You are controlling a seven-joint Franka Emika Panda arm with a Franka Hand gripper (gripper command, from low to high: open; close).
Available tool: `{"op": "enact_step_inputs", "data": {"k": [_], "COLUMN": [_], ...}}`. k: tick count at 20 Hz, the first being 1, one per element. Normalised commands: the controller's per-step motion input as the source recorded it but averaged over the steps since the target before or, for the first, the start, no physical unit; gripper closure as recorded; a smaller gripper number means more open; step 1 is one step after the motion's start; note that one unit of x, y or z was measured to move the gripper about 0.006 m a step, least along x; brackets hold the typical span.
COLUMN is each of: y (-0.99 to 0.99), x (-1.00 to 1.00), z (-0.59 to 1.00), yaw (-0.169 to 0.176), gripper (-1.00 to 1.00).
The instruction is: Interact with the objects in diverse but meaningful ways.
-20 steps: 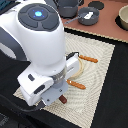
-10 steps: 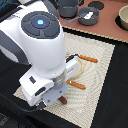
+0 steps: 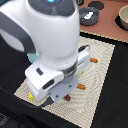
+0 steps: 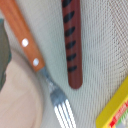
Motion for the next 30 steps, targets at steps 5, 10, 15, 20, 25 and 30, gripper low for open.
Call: {"op": "enact_step_inputs", "data": {"k": [5,10,15,20,25,30], "y": [0.53,0.47,0.51,0.51,0.54,0.36], "x": [-0.98,-1.0,-1.0,-1.0,-0.99,-0.98], "z": [0.01,-0.03,-0.14,-0.16,-0.13,-0.3], "yaw": [0.0,0.002,0.0,0.0,0.016,0.057], "gripper": [-1.0,-1.0,-1.0,-1.0,-1.0,-1.0]}}
